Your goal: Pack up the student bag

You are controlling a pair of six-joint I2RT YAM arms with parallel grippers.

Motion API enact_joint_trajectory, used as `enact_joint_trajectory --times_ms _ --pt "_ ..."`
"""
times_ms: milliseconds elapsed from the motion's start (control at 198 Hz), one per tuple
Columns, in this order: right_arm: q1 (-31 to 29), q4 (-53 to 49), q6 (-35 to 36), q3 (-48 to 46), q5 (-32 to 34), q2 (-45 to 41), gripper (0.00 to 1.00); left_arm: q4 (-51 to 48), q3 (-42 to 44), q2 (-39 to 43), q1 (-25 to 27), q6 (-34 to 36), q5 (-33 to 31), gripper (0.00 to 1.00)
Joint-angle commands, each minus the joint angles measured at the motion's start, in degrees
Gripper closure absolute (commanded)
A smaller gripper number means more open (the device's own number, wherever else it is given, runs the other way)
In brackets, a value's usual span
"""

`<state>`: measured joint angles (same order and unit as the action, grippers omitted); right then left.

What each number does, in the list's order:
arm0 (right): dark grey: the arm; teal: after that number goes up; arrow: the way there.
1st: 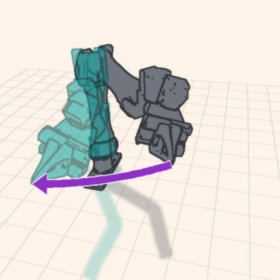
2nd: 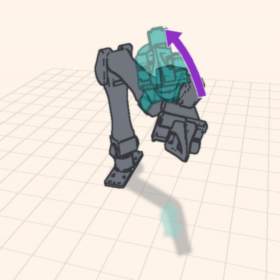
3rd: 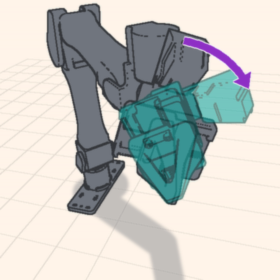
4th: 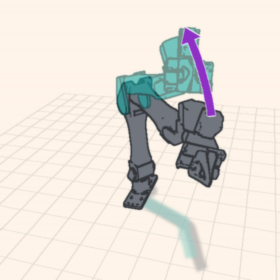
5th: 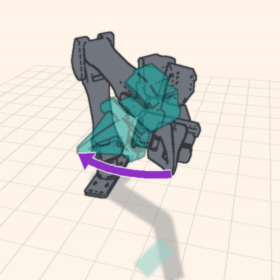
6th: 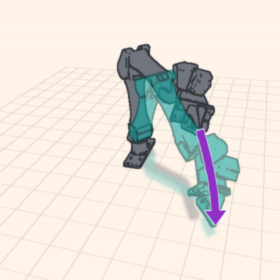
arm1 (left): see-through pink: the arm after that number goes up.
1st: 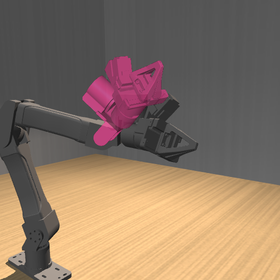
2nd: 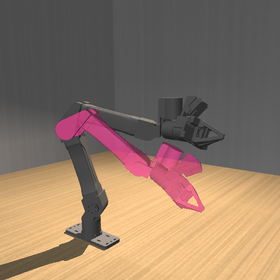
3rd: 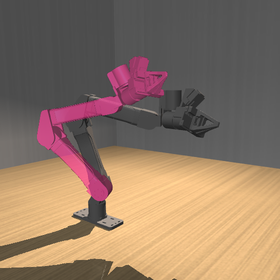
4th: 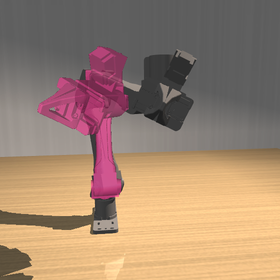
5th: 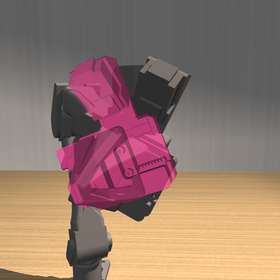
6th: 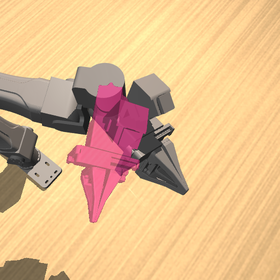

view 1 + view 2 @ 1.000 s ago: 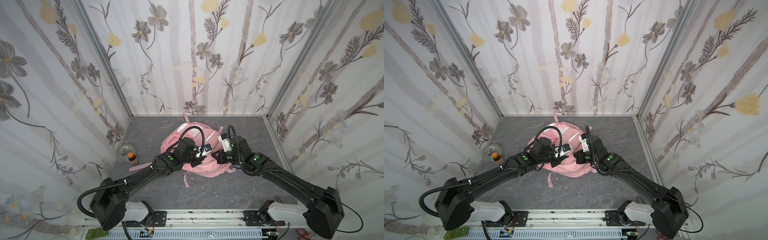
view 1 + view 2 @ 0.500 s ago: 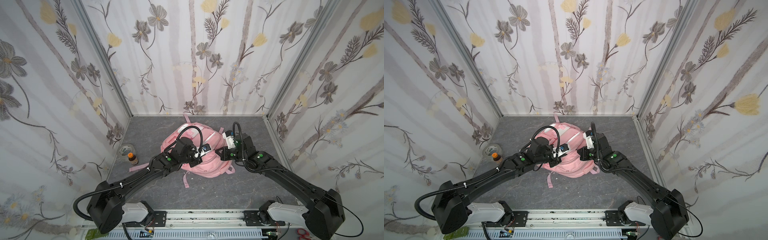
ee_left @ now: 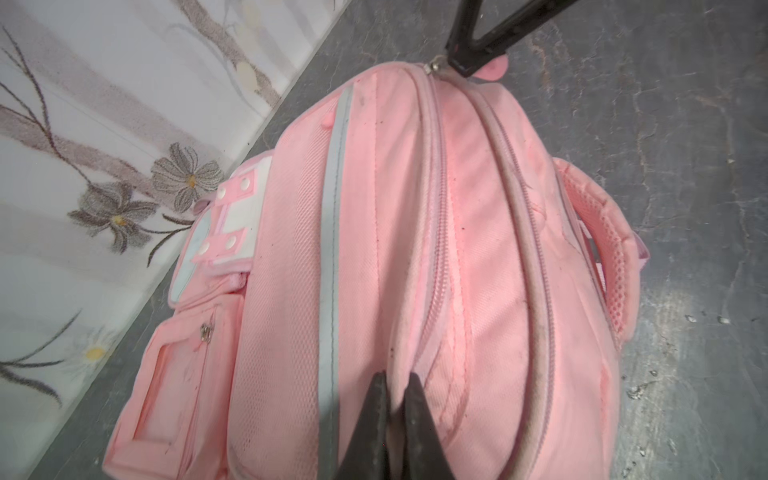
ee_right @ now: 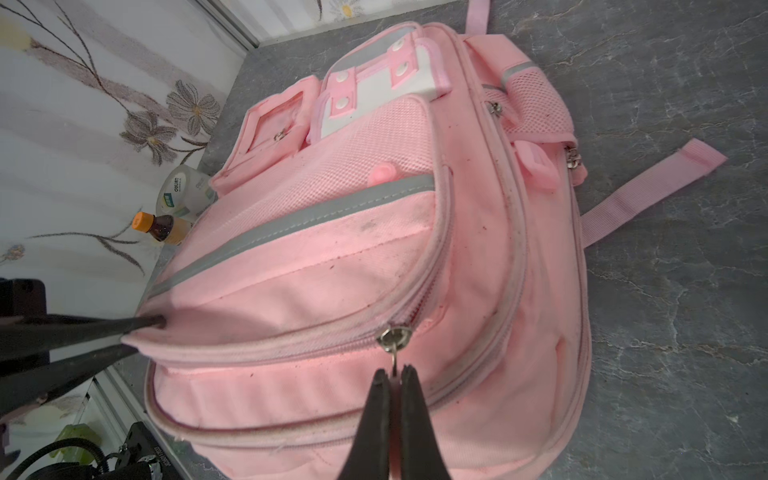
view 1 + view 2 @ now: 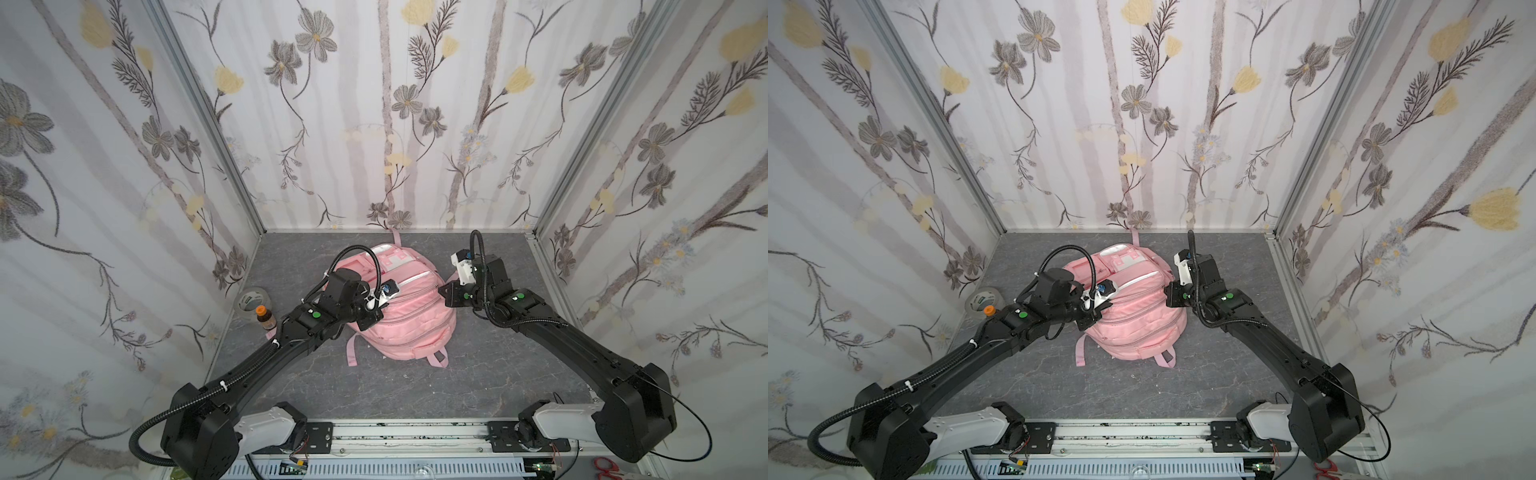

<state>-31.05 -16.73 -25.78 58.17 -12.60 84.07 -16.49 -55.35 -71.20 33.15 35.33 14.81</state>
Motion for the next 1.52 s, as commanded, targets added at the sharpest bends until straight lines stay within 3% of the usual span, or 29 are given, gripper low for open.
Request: enact_joint_trajectory --times_ms 0,56,248,516,809,1087,1512 --pt "-3.2 1.9 -3.7 1.0 -1.1 -0.2 1.0 1.4 -2.8 -0.8 -0.2 -2.0 1.2 0.52" --pt "-5.5 2.7 -5.1 1.5 -1.2 0.0 1.0 2.2 -3.1 -0.7 0.4 -2.6 5.3 0.46" --pt "-9.3 7.5 -9.6 0.8 -1.7 0.2 1.0 2.4 -2.8 -0.8 2.7 -3.3 10.5 0.45" --pt "-10.0 8.0 -9.9 -0.4 -2.9 -0.6 1.0 0.4 -3.2 -4.9 3.3 0.7 5.4 0.5" --pt "-10.1 8.9 -9.1 0.1 -6.3 0.1 1.0 1.2 -5.2 -7.5 3.5 3.2 3.8 0.64" --pt "-9.8 8.6 -8.5 0.5 -5.0 0.2 1.0 -0.1 -4.6 -7.4 3.6 5.8 1.9 0.99" --pt "-7.5 6.0 -6.2 1.3 -5.2 0.7 1.0 1.9 -2.0 -4.3 3.4 5.0 1.4 1.0"
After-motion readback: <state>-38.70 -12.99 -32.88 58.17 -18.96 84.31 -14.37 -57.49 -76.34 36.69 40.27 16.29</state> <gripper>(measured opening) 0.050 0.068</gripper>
